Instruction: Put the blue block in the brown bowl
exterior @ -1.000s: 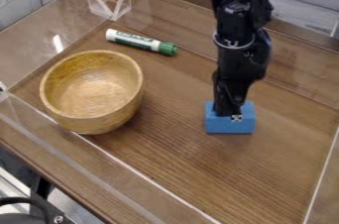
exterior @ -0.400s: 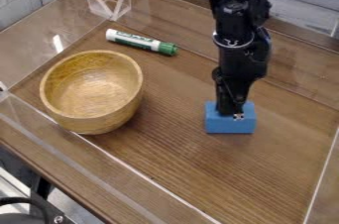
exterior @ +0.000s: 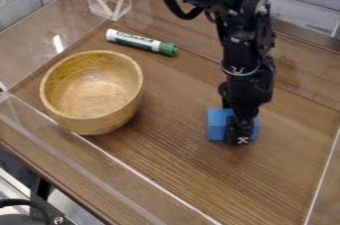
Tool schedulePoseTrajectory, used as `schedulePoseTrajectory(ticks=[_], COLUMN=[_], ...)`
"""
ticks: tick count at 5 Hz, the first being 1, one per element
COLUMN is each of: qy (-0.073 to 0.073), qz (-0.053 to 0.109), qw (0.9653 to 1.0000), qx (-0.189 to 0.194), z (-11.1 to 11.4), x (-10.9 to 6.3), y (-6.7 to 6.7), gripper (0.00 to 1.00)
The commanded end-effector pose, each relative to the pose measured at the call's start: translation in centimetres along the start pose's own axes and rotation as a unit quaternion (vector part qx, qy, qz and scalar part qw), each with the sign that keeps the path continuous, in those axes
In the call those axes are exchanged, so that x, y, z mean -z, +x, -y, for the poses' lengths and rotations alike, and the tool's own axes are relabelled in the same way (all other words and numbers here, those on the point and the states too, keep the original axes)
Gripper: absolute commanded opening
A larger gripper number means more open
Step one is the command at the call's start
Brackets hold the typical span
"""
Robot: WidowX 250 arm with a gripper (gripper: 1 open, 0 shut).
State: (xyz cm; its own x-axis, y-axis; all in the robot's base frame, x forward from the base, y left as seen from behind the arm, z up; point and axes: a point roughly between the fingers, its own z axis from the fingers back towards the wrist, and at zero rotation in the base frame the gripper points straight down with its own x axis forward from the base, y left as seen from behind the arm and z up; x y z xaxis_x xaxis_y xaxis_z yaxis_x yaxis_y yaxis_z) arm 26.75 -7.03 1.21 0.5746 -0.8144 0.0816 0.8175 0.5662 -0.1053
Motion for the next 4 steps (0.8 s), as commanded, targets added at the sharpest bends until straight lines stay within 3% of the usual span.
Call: schedulePoseTrajectory(ticks=[1,4], qy=[-0.007,-0.016], qz=[-0.01,-0.034], qw=[0.9999,0.999], qx=[-0.006,-0.023], z=[0.2,0.3], x=[-0.5,-3.1], y=[-0.4,-0.9], gripper=[0.0,0.0])
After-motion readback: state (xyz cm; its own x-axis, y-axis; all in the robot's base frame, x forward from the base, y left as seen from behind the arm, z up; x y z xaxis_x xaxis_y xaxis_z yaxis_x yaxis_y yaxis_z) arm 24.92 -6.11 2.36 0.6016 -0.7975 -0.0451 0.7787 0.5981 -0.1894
